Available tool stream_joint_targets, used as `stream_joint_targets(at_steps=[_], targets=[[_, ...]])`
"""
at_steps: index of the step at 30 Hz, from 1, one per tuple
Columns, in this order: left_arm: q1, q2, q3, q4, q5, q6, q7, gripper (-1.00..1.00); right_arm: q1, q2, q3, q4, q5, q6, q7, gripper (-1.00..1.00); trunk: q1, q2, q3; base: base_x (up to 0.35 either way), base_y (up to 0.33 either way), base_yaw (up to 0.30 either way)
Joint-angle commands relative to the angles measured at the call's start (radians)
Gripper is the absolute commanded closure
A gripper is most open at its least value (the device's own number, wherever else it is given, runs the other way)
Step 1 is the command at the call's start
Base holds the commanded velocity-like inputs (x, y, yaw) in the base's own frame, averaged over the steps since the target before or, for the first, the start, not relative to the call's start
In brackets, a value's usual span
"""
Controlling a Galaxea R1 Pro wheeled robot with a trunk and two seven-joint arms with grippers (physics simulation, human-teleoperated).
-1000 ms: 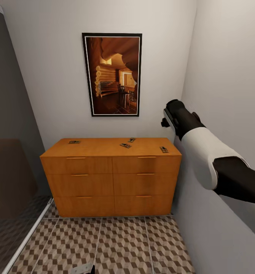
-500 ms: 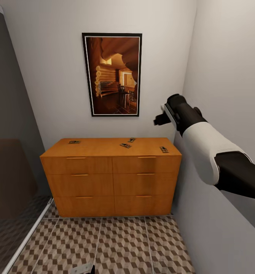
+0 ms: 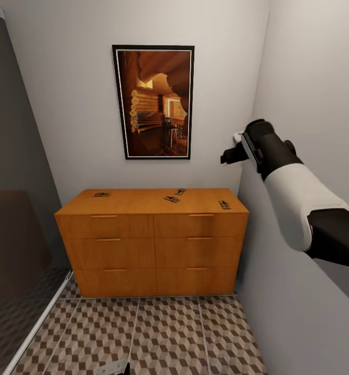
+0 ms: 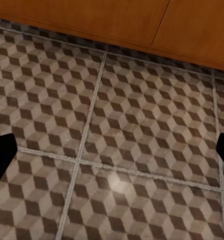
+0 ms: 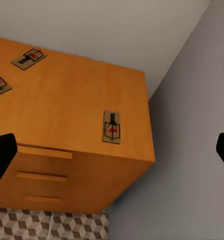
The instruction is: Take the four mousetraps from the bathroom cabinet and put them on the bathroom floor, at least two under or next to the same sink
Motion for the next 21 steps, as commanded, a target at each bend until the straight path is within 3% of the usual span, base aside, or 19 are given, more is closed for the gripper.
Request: stream_joint_targets(at_steps=[1,3,7,8,13,21], targets=[[-0.001,0.0,-0.004,0.0,0.005,-0.003,0.004,-1.0,-0.001,-0.008,0.002,-0.01,0.008,0.004,0.014,-1.0,0.0,-0.001,-0.001,0.0,0.0,0.0],[-0.001,0.0,-0.004,0.0,0.005,-0.003,0.004,-1.0,-0.001,-0.04,0.0,-0.037,0.006,0.004,0.06,-1.0,0.0,-0.001,-0.001,0.0,0.0,0.0],[-0.001,0.0,-0.004,0.001,0.005,-0.003,0.004,-1.0,0.0,-0.065,-0.015,-0.049,0.005,0.002,0.157,-1.0,0.0,-0.001,-0.001,0.0,0.0,0.0],[-0.001,0.0,-0.004,0.001,0.005,-0.003,0.004,-1.0,0.0,-0.071,-0.025,-0.052,0.005,0.0,0.207,-1.0,0.0,-0.001,-0.001,0.0,0.0,0.0],[-0.001,0.0,-0.004,0.001,0.005,-0.004,0.004,-1.0,0.0,-0.075,-0.036,-0.055,0.005,-0.002,0.252,-1.0,0.0,-0.001,-0.001,0.0,0.0,0.0],[-0.001,0.001,-0.004,0.003,0.005,-0.006,0.004,-1.0,0.001,-0.081,-0.054,-0.053,0.003,-0.004,0.271,-1.0,0.0,-0.001,-0.001,0.0,0.0,0.0]])
